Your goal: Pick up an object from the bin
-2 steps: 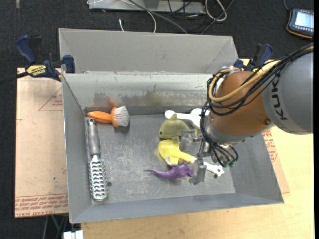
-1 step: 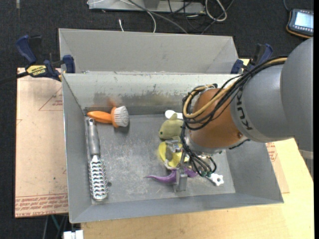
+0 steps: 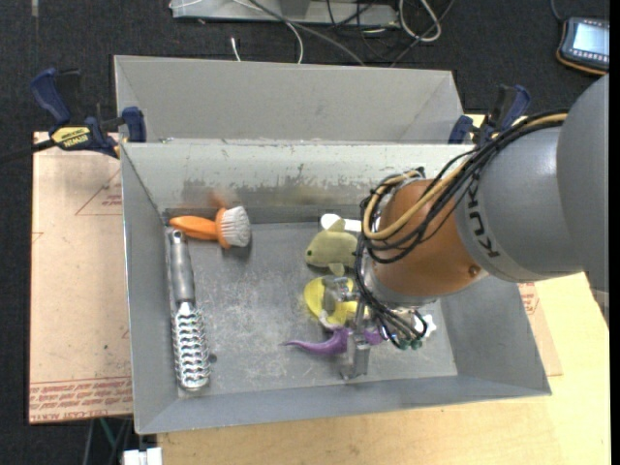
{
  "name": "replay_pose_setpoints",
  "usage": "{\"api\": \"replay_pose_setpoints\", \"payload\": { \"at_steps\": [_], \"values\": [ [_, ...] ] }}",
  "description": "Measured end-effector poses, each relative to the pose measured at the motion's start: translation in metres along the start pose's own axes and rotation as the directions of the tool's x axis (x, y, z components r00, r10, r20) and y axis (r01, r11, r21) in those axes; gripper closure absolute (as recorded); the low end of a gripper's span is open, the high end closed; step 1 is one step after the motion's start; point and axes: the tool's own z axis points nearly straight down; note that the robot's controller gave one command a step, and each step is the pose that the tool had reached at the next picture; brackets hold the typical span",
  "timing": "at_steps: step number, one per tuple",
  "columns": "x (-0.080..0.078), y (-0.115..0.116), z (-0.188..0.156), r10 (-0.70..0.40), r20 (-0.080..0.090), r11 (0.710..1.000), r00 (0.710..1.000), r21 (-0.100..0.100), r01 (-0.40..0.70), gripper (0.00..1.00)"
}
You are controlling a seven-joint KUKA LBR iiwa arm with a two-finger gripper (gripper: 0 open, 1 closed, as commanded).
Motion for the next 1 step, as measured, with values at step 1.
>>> {"api": "replay_pose_setpoints", "payload": {
  "at_steps": [1],
  "values": [
    [-0.013,-0.001,0.0051,0.078,-0.014,0.997,0.997,-0.004,-0.078,1.0]
  ]
}}
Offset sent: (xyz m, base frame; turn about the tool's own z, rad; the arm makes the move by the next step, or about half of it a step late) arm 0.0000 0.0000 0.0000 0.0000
